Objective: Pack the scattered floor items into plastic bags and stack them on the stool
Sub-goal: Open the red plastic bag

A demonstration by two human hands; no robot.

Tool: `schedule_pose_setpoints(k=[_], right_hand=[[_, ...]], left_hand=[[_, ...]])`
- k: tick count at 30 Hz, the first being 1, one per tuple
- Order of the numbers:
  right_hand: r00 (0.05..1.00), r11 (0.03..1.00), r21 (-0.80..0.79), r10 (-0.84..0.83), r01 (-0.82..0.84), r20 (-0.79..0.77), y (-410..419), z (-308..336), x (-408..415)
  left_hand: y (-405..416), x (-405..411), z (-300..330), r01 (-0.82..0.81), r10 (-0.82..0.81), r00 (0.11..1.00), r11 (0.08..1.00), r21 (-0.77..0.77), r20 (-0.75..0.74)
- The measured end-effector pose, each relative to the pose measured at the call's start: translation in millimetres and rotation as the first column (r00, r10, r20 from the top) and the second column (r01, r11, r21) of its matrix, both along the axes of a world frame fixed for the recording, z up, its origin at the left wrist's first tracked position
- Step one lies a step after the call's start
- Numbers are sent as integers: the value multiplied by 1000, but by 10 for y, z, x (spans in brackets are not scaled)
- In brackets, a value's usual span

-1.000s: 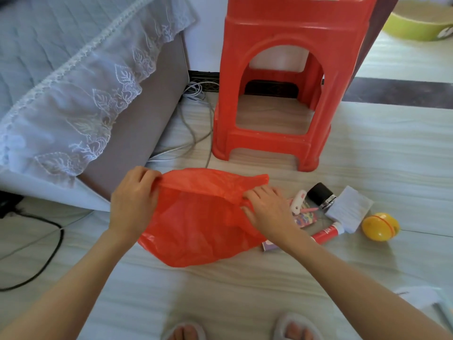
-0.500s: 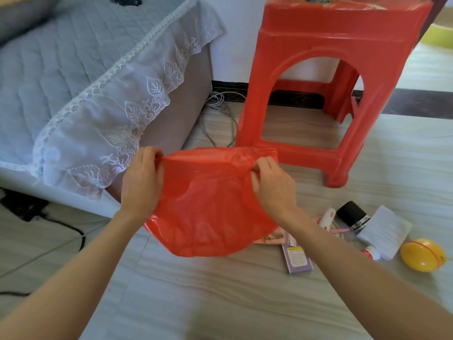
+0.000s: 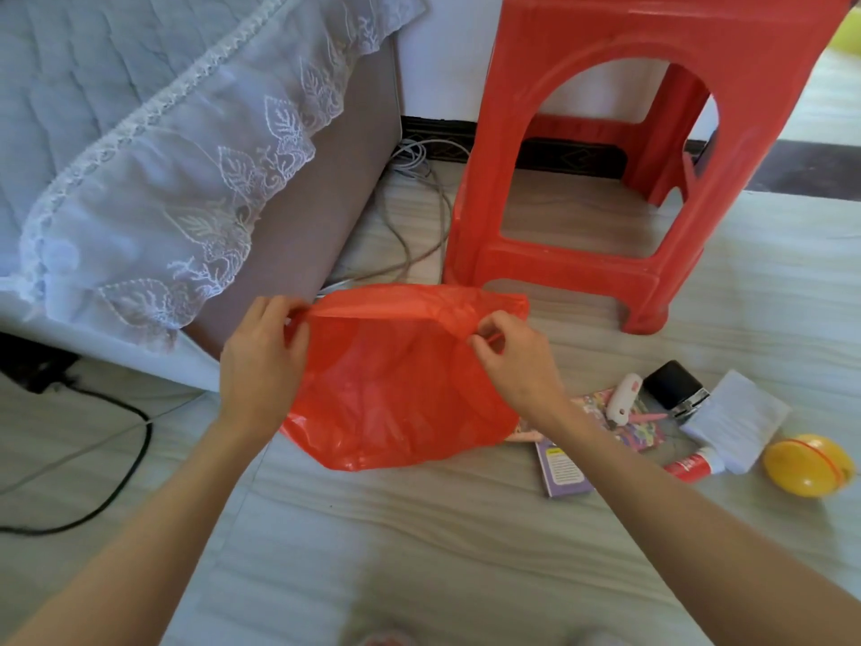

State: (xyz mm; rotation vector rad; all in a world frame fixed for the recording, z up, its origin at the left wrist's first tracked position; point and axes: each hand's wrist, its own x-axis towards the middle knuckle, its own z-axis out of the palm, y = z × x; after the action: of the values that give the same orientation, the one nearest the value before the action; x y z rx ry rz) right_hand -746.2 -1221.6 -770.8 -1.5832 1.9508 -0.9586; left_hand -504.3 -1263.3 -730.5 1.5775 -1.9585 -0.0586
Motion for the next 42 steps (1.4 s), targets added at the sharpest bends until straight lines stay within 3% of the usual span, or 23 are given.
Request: schedule_pose_setpoints(k=[8, 16, 20, 22, 25, 27, 28, 30, 32, 33, 37, 39, 42], right_hand=[[999, 996, -88, 22, -19, 32, -19, 229, 70], [975, 986, -10, 165, -168, -147, -368, 349, 273], [978, 978, -37, 202, -204, -45, -374, 326, 342], [970, 975, -110, 175, -194, -168, -272, 270, 319], [934, 913, -384, -9, -137, -356, 99, 127, 241], [897, 852, -442, 69, -280, -436, 439, -91, 262], [859, 838, -390, 166, -382, -485, 593, -244, 289], [728, 845, -138, 348, -516, -591, 809, -567, 351], [617, 834, 161, 507, -528, -602, 872, -831, 404], [600, 821, 229, 546, -524, -585, 842, -912, 421], [512, 756, 421, 651, -501, -561, 586, -1023, 409], [530, 724, 518, 688, -456, -495, 516, -1083, 404], [553, 725, 513, 686, -461, -472, 574, -1202, 424]], left_hand=[[188, 68, 193, -96, 97, 994, 995, -18, 44], [207, -117, 58, 207, -127, 896, 967, -146, 425], [258, -26, -83, 153, -117, 897, 987, -52, 427], [265, 51, -68, 118, -120, 936, 993, 24, 331], [264, 52, 9, 184, -187, 939, 982, 38, 290], [237, 16, 19, 236, -236, 925, 971, 37, 299], [222, -4, 19, 243, -247, 923, 969, 49, 295], [190, -36, 23, 230, -241, 933, 971, 72, 269], [175, -65, 37, 218, -227, 939, 974, 62, 258], [169, -79, 36, 220, -225, 938, 974, 48, 265], [138, -102, 15, 226, -223, 920, 974, 26, 324], [98, -91, 25, 209, -201, 921, 978, 14, 332], [58, -77, 39, 194, -188, 926, 981, 12, 326]])
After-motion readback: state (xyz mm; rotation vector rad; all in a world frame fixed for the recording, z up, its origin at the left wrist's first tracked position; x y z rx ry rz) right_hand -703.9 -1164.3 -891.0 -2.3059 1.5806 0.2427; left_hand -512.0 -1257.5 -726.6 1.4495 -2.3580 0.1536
